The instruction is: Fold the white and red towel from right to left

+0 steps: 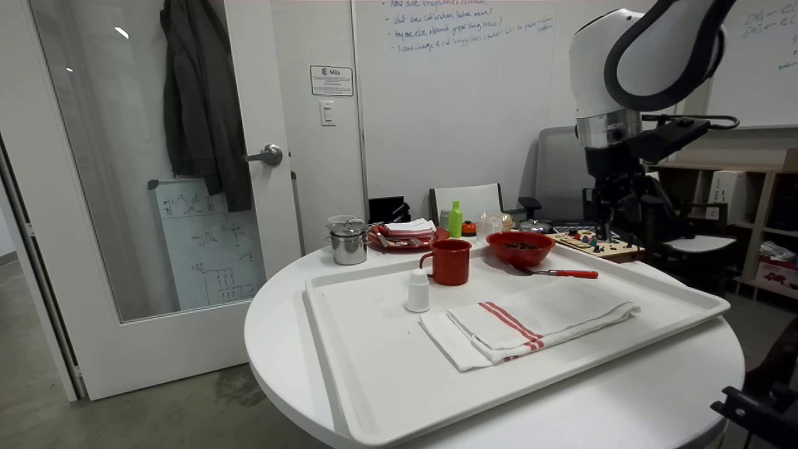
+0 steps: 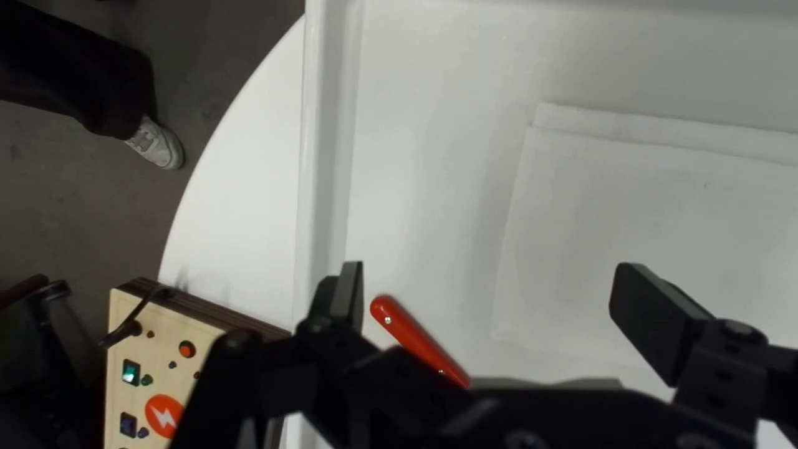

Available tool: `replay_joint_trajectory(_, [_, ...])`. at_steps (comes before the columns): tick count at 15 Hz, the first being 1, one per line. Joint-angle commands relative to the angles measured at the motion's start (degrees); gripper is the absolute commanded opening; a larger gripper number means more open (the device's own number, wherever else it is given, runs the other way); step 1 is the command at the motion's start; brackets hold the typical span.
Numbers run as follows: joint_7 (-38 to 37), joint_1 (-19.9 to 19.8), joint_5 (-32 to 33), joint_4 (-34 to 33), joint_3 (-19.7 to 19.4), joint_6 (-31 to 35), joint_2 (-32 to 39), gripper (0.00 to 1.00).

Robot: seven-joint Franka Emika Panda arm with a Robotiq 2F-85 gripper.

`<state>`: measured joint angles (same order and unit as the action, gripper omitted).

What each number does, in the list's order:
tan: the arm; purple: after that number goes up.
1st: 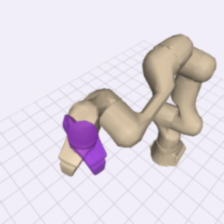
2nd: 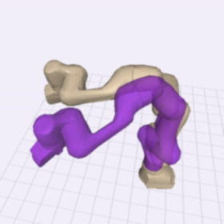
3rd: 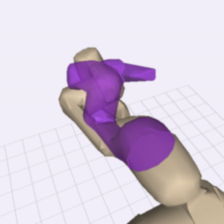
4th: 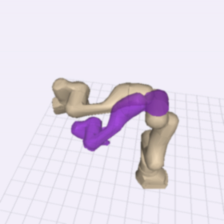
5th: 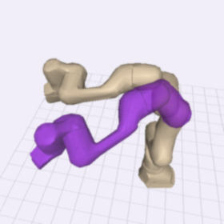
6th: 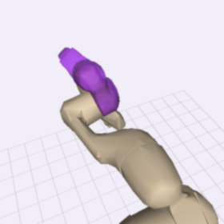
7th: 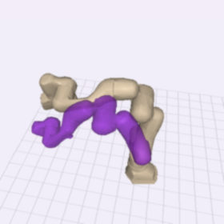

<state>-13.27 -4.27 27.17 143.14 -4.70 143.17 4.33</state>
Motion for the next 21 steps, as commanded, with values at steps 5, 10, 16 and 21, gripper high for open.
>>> replay_joint_trajectory(5, [-7.36, 1.33, 3.31, -0.56, -0.74, 1.93, 2.57, 1.0])
replay_joint_trajectory(10, [-5.72, 1.52, 2.03, -3.76, -1.41, 4.97, 9.21, 1.0])
replay_joint_trajectory(16, [-2.8, 1.89, -1.78, -9.49, -2.48, 4.8, 18.11, 1.0])
replay_joint_trajectory(21, [0.11, 1.89, -5.76, -12.74, -2.17, 4.25, 22.33, 1.0])
